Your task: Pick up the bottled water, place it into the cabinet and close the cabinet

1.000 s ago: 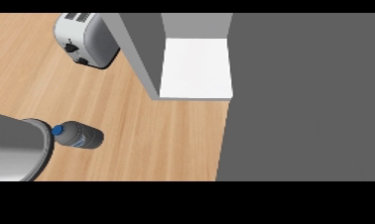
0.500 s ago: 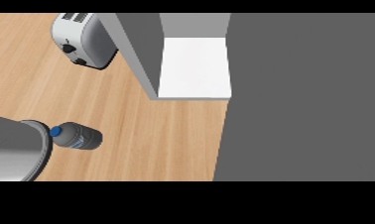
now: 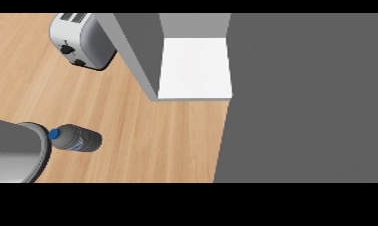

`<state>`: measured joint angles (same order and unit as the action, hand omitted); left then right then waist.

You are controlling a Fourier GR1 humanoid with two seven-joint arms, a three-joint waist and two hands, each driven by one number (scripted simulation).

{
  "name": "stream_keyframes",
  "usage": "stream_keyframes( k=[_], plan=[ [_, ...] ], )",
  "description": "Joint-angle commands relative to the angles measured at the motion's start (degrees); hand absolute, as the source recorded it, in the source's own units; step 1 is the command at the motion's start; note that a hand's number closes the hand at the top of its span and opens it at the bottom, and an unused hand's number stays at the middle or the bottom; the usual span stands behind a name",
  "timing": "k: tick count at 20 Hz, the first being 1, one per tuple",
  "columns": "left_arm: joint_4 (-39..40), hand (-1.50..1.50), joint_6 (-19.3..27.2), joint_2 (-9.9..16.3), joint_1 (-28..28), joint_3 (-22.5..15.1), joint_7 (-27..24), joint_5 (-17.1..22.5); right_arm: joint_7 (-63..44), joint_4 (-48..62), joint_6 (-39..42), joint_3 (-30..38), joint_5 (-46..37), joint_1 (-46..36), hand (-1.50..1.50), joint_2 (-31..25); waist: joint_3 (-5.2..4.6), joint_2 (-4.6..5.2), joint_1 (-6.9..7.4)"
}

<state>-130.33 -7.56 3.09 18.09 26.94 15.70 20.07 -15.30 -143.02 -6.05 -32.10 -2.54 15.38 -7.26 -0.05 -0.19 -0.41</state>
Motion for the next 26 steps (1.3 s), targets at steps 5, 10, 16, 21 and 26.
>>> stream_keyframes(
  k=[5,10,16,21,26],
  plan=[
    [8.29,-1.5,-1.78,-0.96,-1.91,-0.3,-5.26,-3.8,-6.41,-8.14,-2.99,-4.11,-8.63,-1.64,-1.5,-1.55,-0.02,0.0,-0.01],
    [16.6,-1.5,-1.85,-2.08,-2.41,-2.35,-12.75,-10.44,-6.09,-6.52,-4.59,-4.1,-8.36,-3.53,-1.5,-1.63,-0.03,0.04,0.05],
    [30.76,-1.5,-2.76,0.3,-8.23,-1.21,-19.06,-11.75,-5.38,-9.14,-5.32,-5.08,-7.68,-1.79,-1.5,-4.7,-0.05,0.02,-0.68],
    [33.01,-1.5,-1.14,-2.27,-7.97,-5.44,-23.47,-16.21,-5.98,-5.57,-6.12,-0.98,-5.28,-6.5,-1.5,-4.27,0.0,0.17,0.14],
    [42.35,-1.5,-2.84,-0.86,-10.41,-4.72,-28.83,-15.69,-2.85,-6.63,-6.71,-3.98,-5.79,-1.38,-1.5,-6.52,0.01,0.1,-0.13]
  ],
)
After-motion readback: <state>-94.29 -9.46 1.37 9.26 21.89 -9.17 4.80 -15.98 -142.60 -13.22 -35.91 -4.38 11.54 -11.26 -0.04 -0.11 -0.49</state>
